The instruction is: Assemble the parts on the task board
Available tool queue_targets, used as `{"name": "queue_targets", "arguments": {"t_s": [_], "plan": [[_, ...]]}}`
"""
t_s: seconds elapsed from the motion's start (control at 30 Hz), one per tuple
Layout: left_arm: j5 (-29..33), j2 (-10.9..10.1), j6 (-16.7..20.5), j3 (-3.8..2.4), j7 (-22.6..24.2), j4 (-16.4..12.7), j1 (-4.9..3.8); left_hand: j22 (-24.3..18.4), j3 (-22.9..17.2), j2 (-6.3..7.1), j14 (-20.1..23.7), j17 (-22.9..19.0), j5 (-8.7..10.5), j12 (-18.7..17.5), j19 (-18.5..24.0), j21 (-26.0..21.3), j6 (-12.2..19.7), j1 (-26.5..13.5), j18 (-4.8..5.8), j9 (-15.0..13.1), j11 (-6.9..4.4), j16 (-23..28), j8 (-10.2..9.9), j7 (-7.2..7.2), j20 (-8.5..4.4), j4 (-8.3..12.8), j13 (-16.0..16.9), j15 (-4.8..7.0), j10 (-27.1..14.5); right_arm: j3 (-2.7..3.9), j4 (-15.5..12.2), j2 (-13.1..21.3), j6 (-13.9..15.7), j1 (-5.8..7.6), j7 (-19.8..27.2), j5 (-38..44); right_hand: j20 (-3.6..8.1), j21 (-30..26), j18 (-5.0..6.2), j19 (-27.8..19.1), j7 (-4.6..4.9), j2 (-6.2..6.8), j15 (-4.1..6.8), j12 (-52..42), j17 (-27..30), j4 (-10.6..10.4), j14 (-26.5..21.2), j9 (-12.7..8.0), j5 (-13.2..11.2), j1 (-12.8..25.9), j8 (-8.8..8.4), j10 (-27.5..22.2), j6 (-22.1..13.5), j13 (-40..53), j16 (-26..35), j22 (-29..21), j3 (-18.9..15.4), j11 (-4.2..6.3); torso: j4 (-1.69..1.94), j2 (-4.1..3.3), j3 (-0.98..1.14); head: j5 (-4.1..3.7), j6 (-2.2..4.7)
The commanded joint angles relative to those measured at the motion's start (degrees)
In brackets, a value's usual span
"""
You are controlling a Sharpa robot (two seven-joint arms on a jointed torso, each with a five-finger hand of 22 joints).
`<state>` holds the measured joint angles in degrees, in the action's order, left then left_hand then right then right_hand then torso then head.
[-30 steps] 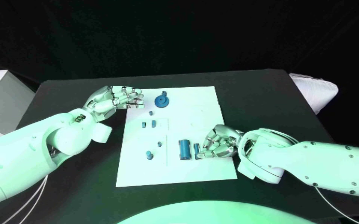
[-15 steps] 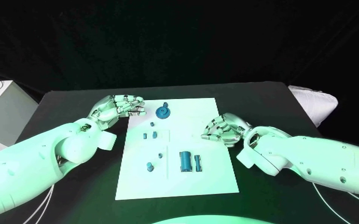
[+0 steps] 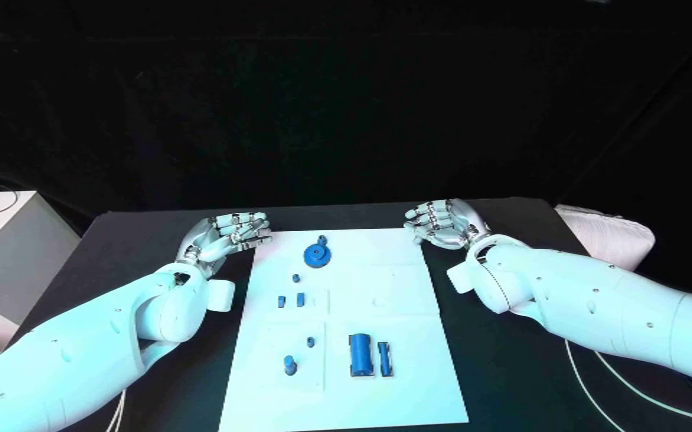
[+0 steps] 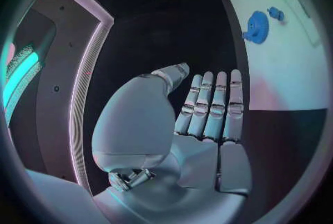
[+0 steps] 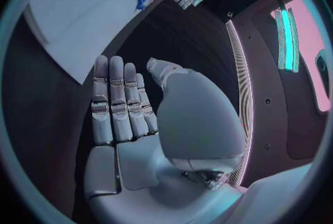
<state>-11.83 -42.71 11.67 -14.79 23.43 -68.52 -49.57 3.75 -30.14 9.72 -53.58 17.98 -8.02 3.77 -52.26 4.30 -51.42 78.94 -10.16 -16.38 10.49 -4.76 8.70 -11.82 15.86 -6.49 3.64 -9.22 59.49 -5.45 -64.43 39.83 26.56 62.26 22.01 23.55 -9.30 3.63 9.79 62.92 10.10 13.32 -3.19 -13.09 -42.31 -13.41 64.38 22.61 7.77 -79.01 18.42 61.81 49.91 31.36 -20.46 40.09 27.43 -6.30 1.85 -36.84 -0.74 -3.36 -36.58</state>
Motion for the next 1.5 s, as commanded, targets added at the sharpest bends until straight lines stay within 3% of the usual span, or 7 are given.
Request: {"name": "queue_targets", "arguments": {"t_s": [0.03,0.13,0.17,0.43,0.47,0.97,1.5], "plan": [[1.5,1.6,4.6,-0.08,3.5,2.1,-0.18,-0.1,0.1,-0.05,1.7,-0.9,0.05,-0.3,1.9,-0.8,1.4,-0.6,0.0,0.7,0.61,1.1,-1.0,0.62,0.43,-0.1,-0.1,-0.57,-2.1,0.32,3.6,-1.9,-4.2,0.01,6.2,-6.1,-2.03,0.0,0.76,-4.5,0.88,-0.36,-1.88,4.2,5.2,2.3,-2.7,-0.8,-1.0,0.7,-2.07,0.6,0.0,-8.4,7.1,-8.3,3.2,-1.06,0.2,0.0,0.27,0.24,1.41],[1.3,2.6,5.3,-0.08,3.8,3.6,-0.53,-0.1,0.2,-0.1,2.1,-1.3,0.04,-0.3,2.3,-0.8,1.6,-0.6,-0.01,0.9,0.57,1.1,-1.2,0.75,0.49,0.0,-0.1,-0.64,-2.7,0.49,5.3,-2.9,-5.3,0.01,6.7,-6.8,-2.76,-0.2,0.71,-5.2,1.24,-0.84,-2.49,6.3,9.0,5.3,-2.8,-1.3,-1.6,2.1,-3.8,0.8,0.2,-14.6,11.0,-14.8,5.4,-1.79,0.15,-0.14,0.34,0.48,1.7],[0.6,2.0,2.2,0.0,1.1,2.8,-0.18,-3.7,30.1,-9.72,53.6,-18.0,8.02,-3.8,52.3,-4.3,51.4,-23.7,10.16,16.4,-10.49,4.8,-8.7,11.82,-15.86,6.5,-3.6,9.22,-59.5,0.42,4.4,-2.5,-1.5,0.03,2.6,-3.1,9.3,-3.6,-9.79,-22.1,-10.1,-13.32,3.19,13.1,42.3,13.4,-20.9,-22.6,-7.8,24.8,-18.42,-18.0,-49.9,-31.4,20.5,-40.1,-27.4,6.3,0.11,0.0,0.18,0.21,1.15],[2.2,1.4,6.8,2.21,1.9,-0.8,-1.73,-3.7,30.1,-9.72,53.6,-18.0,8.02,-3.8,52.3,-4.3,51.4,-38.0,10.16,16.4,-10.49,4.8,-8.7,11.82,-15.86,6.5,-3.6,9.22,-59.5,1.18,-0.1,-1.4,1.4,-0.29,3.4,-6.2,9.3,-3.6,-9.79,-62.9,-10.1,-13.32,3.19,13.1,42.3,13.4,-64.4,-22.6,-7.8,38.8,-18.42,-61.8,-49.9,-31.4,20.5,-40.1,-27.4,6.3,-0.67,2.27,0.4,1.47,1.57],[2.6,1.3,7.8,2.73,2.1,-1.7,-2.1,-3.7,30.1,-9.72,53.6,-18.0,8.02,-3.8,52.3,-4.3,51.4,-78.9,10.16,16.4,-10.49,4.8,-8.7,11.82,-15.86,6.5,-3.6,9.22,-59.5,1.36,-1.2,-1.1,2.1,-0.37,3.6,-6.9,9.3,-3.6,-9.79,-62.9,-10.1,-13.32,3.19,13.1,42.3,13.4,-64.4,-22.6,-7.8,79.0,-18.42,-61.8,-49.9,-31.4,20.5,-40.1,-27.4,6.3,-0.86,2.8,0.46,1.77,1.67],[11.0,-1.7,30.1,13.65,6.0,-19.6,-9.79,-3.7,30.1,-9.72,53.6,-18.0,8.02,-3.8,52.3,-4.3,51.4,-78.9,10.16,16.4,-10.49,4.8,-8.7,11.82,-15.86,6.5,-3.6,9.22,-59.5,5.08,-23.3,4.3,16.2,-1.94,7.4,-22.0,9.3,-3.6,-9.79,-62.9,-10.1,-13.32,3.19,13.1,42.3,13.4,-64.4,-22.6,-7.8,79.0,-18.42,-61.8,-49.9,-31.4,20.5,-40.1,-27.4,6.3,-1.85,5.66,0.74,3.36,2.21],[11.8,-2.0,32.4,14.79,6.4,-21.4,-10.59,-3.7,30.1,-9.72,53.6,-18.0,8.02,-3.8,52.3,-4.3,51.4,-78.9,10.16,16.4,-10.49,4.8,-8.7,11.82,-15.86,6.5,-3.6,9.22,-59.5,5.45,-25.5,4.9,17.6,-2.1,7.8,-23.6,9.3,-3.6,-9.79,-62.9,-10.1,-13.32,3.19,13.1,42.3,13.4,-64.4,-22.6,-7.8,79.0,-18.42,-61.8,-49.9,-31.4,20.5,-40.1,-27.4,6.3,-1.85,5.66,0.74,3.36,2.21]]}}
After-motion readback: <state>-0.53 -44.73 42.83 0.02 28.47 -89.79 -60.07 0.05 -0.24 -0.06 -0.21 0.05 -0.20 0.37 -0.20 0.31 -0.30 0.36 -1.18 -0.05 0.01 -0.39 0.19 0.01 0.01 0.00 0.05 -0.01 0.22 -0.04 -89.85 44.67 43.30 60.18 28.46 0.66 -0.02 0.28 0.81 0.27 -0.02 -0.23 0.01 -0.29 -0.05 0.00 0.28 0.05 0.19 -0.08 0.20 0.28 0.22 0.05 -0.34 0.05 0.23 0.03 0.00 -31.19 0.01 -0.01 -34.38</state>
